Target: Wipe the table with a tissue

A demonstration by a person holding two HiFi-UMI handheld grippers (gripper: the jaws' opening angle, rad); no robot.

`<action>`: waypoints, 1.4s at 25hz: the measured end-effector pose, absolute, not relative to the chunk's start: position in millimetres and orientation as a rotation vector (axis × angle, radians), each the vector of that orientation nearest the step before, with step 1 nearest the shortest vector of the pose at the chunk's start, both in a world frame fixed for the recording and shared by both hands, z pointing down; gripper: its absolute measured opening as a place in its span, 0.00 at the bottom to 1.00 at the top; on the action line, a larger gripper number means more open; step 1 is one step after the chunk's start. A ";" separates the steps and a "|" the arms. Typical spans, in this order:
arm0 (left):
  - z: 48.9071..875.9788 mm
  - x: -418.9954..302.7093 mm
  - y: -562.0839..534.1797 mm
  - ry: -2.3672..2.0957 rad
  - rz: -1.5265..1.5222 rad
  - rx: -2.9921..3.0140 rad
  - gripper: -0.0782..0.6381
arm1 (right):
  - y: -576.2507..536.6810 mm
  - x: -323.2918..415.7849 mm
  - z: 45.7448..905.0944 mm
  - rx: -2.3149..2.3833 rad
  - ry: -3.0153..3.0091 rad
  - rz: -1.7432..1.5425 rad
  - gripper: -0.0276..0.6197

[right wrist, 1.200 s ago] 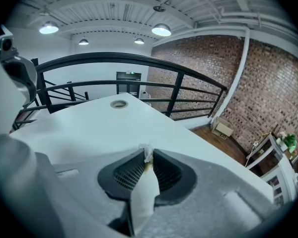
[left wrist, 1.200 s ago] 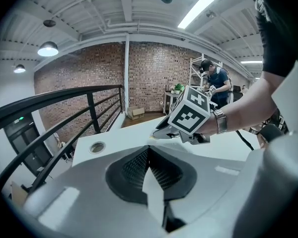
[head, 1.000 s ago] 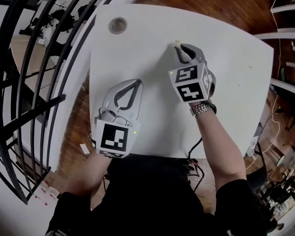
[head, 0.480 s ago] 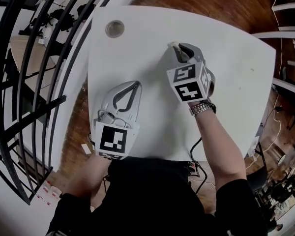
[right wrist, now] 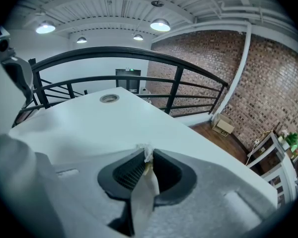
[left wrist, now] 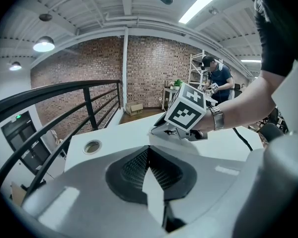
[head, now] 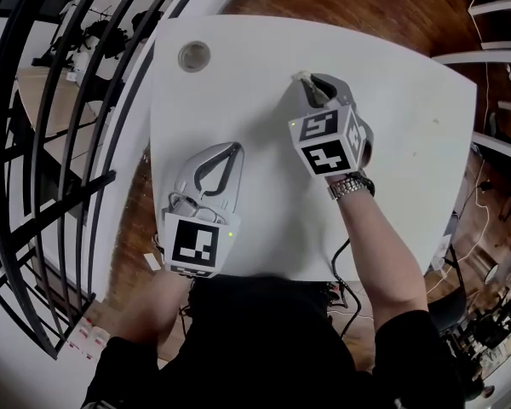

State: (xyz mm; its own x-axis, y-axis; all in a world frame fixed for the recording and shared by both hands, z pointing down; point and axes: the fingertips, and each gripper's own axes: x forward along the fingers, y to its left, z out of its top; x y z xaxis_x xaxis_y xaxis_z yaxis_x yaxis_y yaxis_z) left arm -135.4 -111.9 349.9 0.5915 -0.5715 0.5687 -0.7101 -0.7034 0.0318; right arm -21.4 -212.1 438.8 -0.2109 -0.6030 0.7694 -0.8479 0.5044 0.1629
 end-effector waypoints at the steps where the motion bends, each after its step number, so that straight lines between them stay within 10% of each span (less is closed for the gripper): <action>1: 349.9 -135.0 -111.5 -1.054 0.784 2.568 0.13 | -212.1 -20.2 438.5 1.199 -1.921 0.376 0.11; 35: 344.2 -82.1 -89.3 -0.993 0.796 2.622 0.13 | -177.3 72.2 420.8 1.362 -1.876 0.418 0.11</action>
State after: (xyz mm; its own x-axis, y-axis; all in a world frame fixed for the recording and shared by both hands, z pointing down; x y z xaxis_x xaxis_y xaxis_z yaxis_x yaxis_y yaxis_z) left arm -82.1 -89.3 344.2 0.6234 -0.5435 0.5621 -0.6666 -0.7452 0.0189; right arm 72.2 -177.3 420.8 -0.1360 -0.6600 0.7388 -0.9113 0.3759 0.1681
